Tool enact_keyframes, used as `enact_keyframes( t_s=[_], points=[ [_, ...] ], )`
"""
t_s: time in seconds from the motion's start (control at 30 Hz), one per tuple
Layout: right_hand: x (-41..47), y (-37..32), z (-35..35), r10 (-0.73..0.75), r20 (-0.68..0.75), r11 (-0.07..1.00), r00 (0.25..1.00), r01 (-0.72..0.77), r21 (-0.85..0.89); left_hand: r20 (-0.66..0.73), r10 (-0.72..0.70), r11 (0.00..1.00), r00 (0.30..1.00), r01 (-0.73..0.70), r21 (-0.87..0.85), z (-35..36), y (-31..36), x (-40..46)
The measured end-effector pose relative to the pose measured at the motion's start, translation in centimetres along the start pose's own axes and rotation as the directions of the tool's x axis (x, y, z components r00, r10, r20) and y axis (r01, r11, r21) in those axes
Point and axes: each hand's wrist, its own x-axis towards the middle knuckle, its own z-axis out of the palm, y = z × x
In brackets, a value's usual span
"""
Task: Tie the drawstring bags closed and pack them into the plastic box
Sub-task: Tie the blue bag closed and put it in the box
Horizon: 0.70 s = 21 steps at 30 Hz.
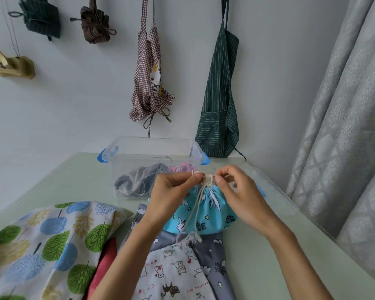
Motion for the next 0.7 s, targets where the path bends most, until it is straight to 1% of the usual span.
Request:
enact_keyframes(
  t_s=[0.03,0.07,0.1,0.13,0.17,0.2,0.23,0.27,0.3,0.33,0.37,0.4,0.43,0.47,0.5,0.53,0.57,0.6,0.63,0.67,0.7],
  points=[
    [0.0,0.2,0.1,-0.113,-0.088,0.973,0.990,0.092,-0.211,-0.051,-0.009,1.000,0.999,0.008,-0.017,0.0,0.2,0.0],
    [0.1,0.5,0.2,-0.210,-0.138,0.904,0.968,0.138,-0.406,-0.109,-0.011,1.000,0.994,0.008,-0.024,-0.2,0.3,0.0],
    [0.2,0.9,0.4,-0.274,-0.155,0.827,0.949,0.150,-0.542,-0.160,-0.006,1.000,0.987,0.003,-0.020,-0.5,0.5,0.1],
    [0.3,1.3,0.6,-0.307,-0.150,0.776,0.940,0.157,-0.610,-0.198,0.001,1.000,0.980,-0.002,-0.002,-0.9,0.5,0.2],
    [0.3,1.8,1.0,-0.292,-0.132,0.775,0.947,0.154,-0.613,-0.220,0.001,1.000,0.976,0.004,0.021,-1.2,0.4,0.3],
    [0.3,1.9,1.3,-0.240,-0.115,0.817,0.964,0.136,-0.560,-0.234,-0.004,0.999,0.972,0.014,0.040,-1.4,0.2,0.4],
    [0.3,2.3,1.6,-0.163,-0.098,0.894,0.982,0.105,-0.435,-0.242,-0.009,0.998,0.970,0.024,0.058,-1.6,0.0,0.4],
    [0.4,2.0,1.7,-0.052,-0.071,0.978,0.996,0.036,-0.207,-0.237,-0.013,0.997,0.971,0.032,0.075,-1.7,-0.2,0.4],
    [0.4,1.5,1.5,0.076,0.004,0.992,0.997,-0.076,0.100,-0.216,-0.022,0.995,0.976,0.041,0.087,-1.5,-0.5,0.4],
    [0.4,0.8,1.2,0.145,0.113,0.896,0.983,-0.179,0.406,-0.185,-0.028,0.994,0.982,0.047,0.098,-1.3,-0.8,0.4],
    [0.4,0.4,0.9,0.179,0.207,0.735,0.962,-0.270,0.622,-0.142,-0.027,0.993,0.989,0.043,0.114,-0.9,-1.0,0.3],
    [0.4,0.2,0.5,0.195,0.262,0.581,0.945,-0.326,0.746,-0.105,-0.015,0.991,0.994,0.029,0.134,-0.3,-1.2,0.1],
    [0.4,0.0,0.2,0.222,0.291,0.459,0.931,-0.363,0.811,-0.081,0.001,0.989,0.997,0.011,0.150,0.1,-1.3,0.0],
    [0.4,-0.1,0.0,0.263,0.311,0.375,0.914,-0.393,0.839,-0.080,0.014,0.987,0.997,-0.001,0.162,0.3,-1.4,0.0],
    [0.5,0.0,-0.1,0.325,0.299,0.374,0.897,-0.412,0.831,-0.095,0.020,0.986,0.995,-0.004,0.168,0.4,-1.4,0.1],
    [0.5,0.2,-0.2,0.380,0.220,0.516,0.899,-0.403,0.756,-0.116,0.025,0.984,0.993,-0.004,0.177,0.2,-1.3,0.2],
    [0.5,0.7,0.0,0.389,0.078,0.741,0.918,-0.362,0.565,-0.126,0.030,0.982,0.992,-0.006,0.188,0.0,-1.2,0.2],
    [0.4,1.3,0.1,0.330,-0.088,0.921,0.940,-0.299,0.251,-0.123,0.036,0.979,0.992,-0.010,0.204,-0.3,-1.2,0.2],
    [0.3,1.7,0.1,0.241,-0.211,0.967,0.947,-0.252,-0.029,-0.116,0.037,0.977,0.993,-0.011,0.213,-0.3,-1.2,0.2],
    [0.3,2.0,0.2,0.176,-0.290,0.961,0.941,-0.228,-0.156,-0.115,0.040,0.975,0.993,-0.013,0.224,-0.3,-1.2,0.1],
    [0.4,2.2,0.1,0.155,-0.322,0.964,0.934,-0.214,-0.158,-0.118,0.036,0.973,0.992,-0.007,0.232,-0.1,-1.1,0.0]
  ],
)
